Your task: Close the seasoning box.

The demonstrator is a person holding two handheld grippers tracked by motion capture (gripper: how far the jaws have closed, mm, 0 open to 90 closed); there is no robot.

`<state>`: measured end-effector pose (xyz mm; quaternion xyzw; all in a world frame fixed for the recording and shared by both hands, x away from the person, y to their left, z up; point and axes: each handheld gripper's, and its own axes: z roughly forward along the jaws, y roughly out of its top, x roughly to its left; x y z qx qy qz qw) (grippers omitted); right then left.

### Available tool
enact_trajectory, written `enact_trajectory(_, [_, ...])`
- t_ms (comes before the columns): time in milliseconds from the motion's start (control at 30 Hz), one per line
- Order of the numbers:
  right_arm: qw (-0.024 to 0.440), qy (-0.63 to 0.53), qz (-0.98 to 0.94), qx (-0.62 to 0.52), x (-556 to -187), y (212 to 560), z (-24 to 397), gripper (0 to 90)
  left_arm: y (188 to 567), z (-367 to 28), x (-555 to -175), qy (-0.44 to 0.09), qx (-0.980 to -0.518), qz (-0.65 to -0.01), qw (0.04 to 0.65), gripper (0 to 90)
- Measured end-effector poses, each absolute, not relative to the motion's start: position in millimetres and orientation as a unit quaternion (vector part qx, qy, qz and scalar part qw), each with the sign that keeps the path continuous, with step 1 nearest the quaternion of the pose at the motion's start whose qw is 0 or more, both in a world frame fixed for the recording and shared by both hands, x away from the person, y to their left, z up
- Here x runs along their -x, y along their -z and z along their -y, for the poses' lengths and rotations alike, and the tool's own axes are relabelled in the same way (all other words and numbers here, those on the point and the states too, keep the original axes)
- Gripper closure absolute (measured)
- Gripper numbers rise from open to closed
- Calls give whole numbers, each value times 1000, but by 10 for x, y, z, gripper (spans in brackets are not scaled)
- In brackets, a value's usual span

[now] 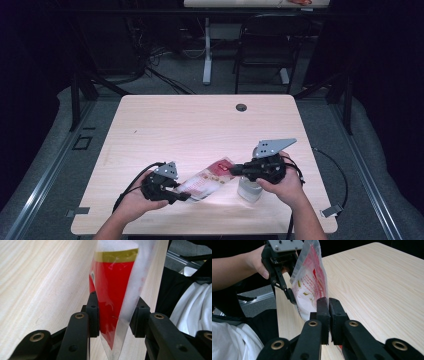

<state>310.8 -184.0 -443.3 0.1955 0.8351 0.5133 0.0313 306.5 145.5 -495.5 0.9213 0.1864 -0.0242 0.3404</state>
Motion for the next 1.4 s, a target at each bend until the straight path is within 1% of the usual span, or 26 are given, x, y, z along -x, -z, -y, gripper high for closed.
enact_trajectory(567, [39,-513,-831,-210,-3092,4457,1963,868,4669,-1448,-3119,15,-931,-175,321,673])
enact_trajectory(1400, [32,-512,-828,-227,-3129,4544,2044,850,4440,-1467,-3172,7,-927,-176,332,680])
